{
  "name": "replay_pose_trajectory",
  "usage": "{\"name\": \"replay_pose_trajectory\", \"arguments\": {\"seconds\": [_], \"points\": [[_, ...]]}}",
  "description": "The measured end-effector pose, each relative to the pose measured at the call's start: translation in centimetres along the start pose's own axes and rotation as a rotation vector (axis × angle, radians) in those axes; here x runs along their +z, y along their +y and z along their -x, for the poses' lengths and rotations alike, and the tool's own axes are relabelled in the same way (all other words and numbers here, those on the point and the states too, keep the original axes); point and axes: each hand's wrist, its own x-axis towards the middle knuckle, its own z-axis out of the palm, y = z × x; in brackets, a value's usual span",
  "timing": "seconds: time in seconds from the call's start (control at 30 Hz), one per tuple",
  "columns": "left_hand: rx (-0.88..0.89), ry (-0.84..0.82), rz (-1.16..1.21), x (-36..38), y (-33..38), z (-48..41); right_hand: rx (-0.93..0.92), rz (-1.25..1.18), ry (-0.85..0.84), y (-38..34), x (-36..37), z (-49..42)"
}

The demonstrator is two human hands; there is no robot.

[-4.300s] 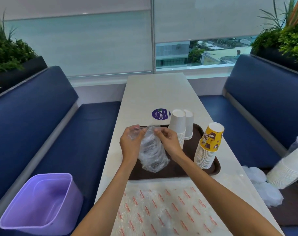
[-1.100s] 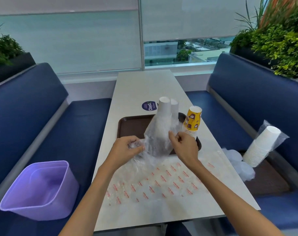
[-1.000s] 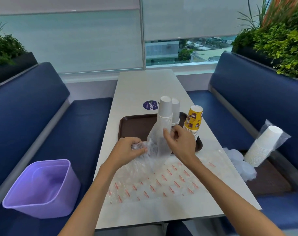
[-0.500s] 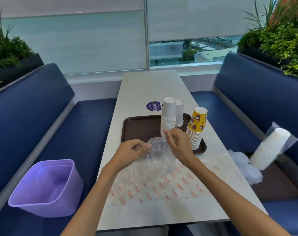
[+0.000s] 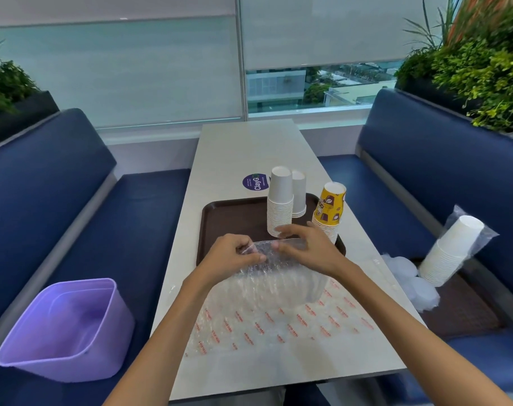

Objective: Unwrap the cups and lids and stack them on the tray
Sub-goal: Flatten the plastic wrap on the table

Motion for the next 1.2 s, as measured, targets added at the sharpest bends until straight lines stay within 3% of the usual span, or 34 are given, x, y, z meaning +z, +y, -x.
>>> {"name": "replay_pose_trajectory", "arguments": {"seconds": [0.07, 0.17, 0.3, 0.4, 0.53, 0.63, 0.83, 0.97, 1.1, 1.2], "points": [[0.024, -0.006, -0.024, 0.1, 0.6, -0.2, -0.005, -0.024, -0.088, 0.2, 0.2, -0.4], [-0.001, 0.097, 0.015, -0.4, 0.5, 0.0, 0.030, -0.236, -0.076, 1.0, -0.1, -0.4], [-0.117, 0.305, 0.275, -1.4, -0.9, 0.9, 0.033, -0.352, -0.022, 1.6, -1.0, 0.0], [-0.286, 0.190, 0.475, -1.2, -2.5, 1.5, 0.020, -0.400, -0.011, 1.5, -1.4, 0.1], [-0.321, 0.058, 0.638, -0.1, -2.8, 1.7, 0.018, -0.430, -0.020, 1.8, -1.3, 0.2], [-0.347, 0.066, 0.701, 0.5, -2.2, 1.4, 0.050, -0.394, -0.036, 2.0, -1.5, 0.1], [-0.235, 0.316, 0.487, 1.2, -1.2, 0.0, 0.159, -0.294, -0.184, 3.3, -2.4, -0.7], [-0.141, 0.398, 0.459, 1.9, -0.3, -0.5, 0.083, -0.187, 0.008, 0.4, -1.3, -1.7], [-0.088, 0.408, 0.539, 2.3, 0.5, -0.7, -0.004, 0.057, 0.010, -2.1, 1.4, -2.7], [-0.119, 0.415, 0.525, 1.7, 0.7, -0.5, -0.027, 0.125, 0.107, -1.7, 2.6, -3.0]]}}
